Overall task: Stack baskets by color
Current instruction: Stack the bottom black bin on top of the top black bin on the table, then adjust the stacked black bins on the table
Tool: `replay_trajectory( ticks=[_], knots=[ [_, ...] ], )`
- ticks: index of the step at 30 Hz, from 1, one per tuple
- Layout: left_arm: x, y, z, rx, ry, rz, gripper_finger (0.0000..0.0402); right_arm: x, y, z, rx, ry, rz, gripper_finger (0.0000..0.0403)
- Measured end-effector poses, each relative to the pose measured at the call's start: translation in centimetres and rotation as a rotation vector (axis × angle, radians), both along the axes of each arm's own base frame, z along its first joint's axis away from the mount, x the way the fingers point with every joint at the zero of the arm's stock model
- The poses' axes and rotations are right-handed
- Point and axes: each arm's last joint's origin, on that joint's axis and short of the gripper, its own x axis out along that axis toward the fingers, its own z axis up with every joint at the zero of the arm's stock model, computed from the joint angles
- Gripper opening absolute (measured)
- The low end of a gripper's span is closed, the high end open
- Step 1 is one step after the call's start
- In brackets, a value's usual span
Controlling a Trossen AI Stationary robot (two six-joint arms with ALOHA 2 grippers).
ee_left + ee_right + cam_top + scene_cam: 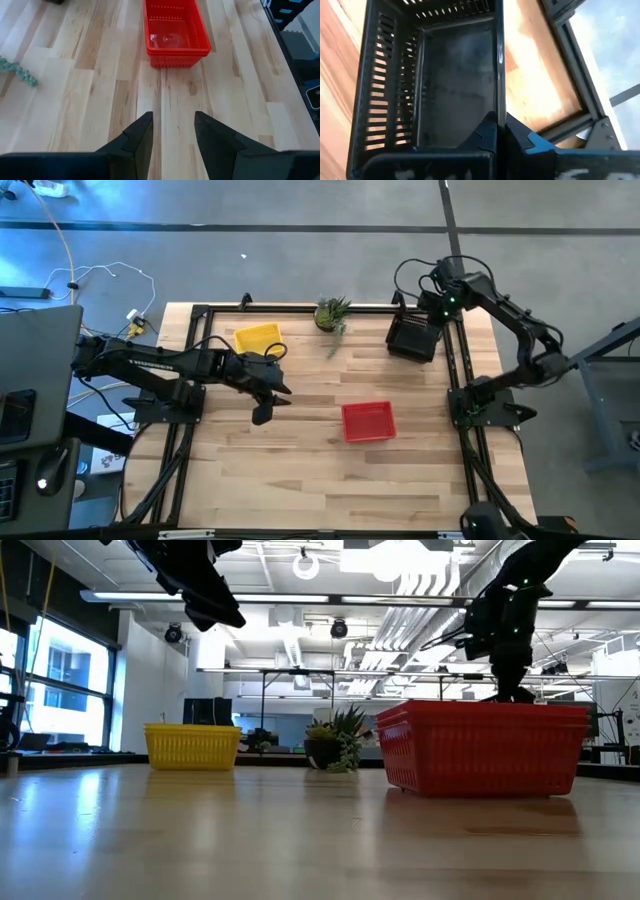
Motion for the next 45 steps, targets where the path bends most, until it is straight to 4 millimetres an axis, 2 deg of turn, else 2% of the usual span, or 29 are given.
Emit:
replay_trajectory(
  ticks=[11,24,30,40,45],
  knots=[
    [0.0,0.0,-0.1,0.015,0.009,-0.015,0.0131,1.1,-1.8,-2.3,0.077,-0.044,-0.038,0.0000],
    [-0.1,0.0,-0.1,0.026,0.016,-0.025,0.0131,1.1,-1.7,-2.4,0.160,-0.087,-0.284,0.0000],
    [-0.2,0.0,-0.2,0.025,0.032,-0.025,0.0131,1.7,-1.3,-2.4,0.164,-0.076,-0.309,0.0002],
    [-0.2,0.0,-0.2,0.033,0.032,-0.028,0.0131,2.7,-0.9,-2.4,0.155,-0.072,-0.352,0.0085],
    [-0.2,0.0,-0.2,0.049,0.032,-0.042,0.0131,2.7,-0.9,-2.4,0.142,-0.055,-0.382,0.0098]
  ],
)
